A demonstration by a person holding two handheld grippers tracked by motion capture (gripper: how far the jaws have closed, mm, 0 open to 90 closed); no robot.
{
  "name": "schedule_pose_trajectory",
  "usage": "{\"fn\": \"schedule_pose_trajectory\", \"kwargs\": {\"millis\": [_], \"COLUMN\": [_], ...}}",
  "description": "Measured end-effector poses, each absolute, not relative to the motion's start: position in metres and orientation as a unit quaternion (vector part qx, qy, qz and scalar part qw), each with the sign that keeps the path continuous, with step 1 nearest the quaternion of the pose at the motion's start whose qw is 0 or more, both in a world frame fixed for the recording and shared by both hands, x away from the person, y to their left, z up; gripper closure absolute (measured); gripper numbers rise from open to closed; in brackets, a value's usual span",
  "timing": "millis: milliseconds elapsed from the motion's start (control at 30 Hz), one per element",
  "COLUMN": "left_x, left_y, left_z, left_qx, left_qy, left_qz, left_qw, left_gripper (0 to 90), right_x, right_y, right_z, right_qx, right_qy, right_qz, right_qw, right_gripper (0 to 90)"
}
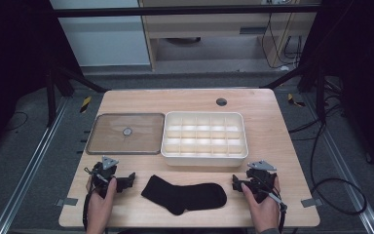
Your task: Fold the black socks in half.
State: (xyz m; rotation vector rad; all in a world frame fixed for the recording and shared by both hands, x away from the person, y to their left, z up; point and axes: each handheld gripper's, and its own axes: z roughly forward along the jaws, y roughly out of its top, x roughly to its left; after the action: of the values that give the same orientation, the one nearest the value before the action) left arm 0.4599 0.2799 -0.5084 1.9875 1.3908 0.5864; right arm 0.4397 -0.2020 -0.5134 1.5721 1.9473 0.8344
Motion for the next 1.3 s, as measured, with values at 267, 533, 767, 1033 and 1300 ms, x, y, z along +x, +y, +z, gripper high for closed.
{"fn": "schedule_pose_trajectory", "kwargs": {"millis": [267,533,767,1033,1300], "left_x": [0.459,0.453,0.445,0.431,0.433], "left_y": [0.283,0.282,0.283,0.288,0.255], "left_z": [-0.508,-0.509,-0.501,-0.474,-0.446], "left_qx": [0.762,0.781,0.786,0.785,0.820], "left_qy": [0.519,0.491,0.471,0.463,0.441], "left_qz": [0.216,0.212,0.195,0.169,0.157], "left_qw": [0.322,0.322,0.349,0.375,0.329], "left_gripper": [0.0,0.0,5.2,8.0,11.9], "right_x": [0.441,0.436,0.435,0.421,0.414], "right_y": [-0.199,-0.200,-0.203,-0.196,-0.178], "right_z": [-0.513,-0.513,-0.513,-0.473,-0.442], "right_qx": [0.580,0.566,0.559,0.519,0.468], "right_qy": [0.713,0.724,0.728,0.761,0.809], "right_qz": [0.307,0.311,0.318,0.315,0.341], "right_qw": [0.247,0.243,0.240,0.229,0.100], "right_gripper": [0.4,0.7,7.0,25.8,61.4]}}
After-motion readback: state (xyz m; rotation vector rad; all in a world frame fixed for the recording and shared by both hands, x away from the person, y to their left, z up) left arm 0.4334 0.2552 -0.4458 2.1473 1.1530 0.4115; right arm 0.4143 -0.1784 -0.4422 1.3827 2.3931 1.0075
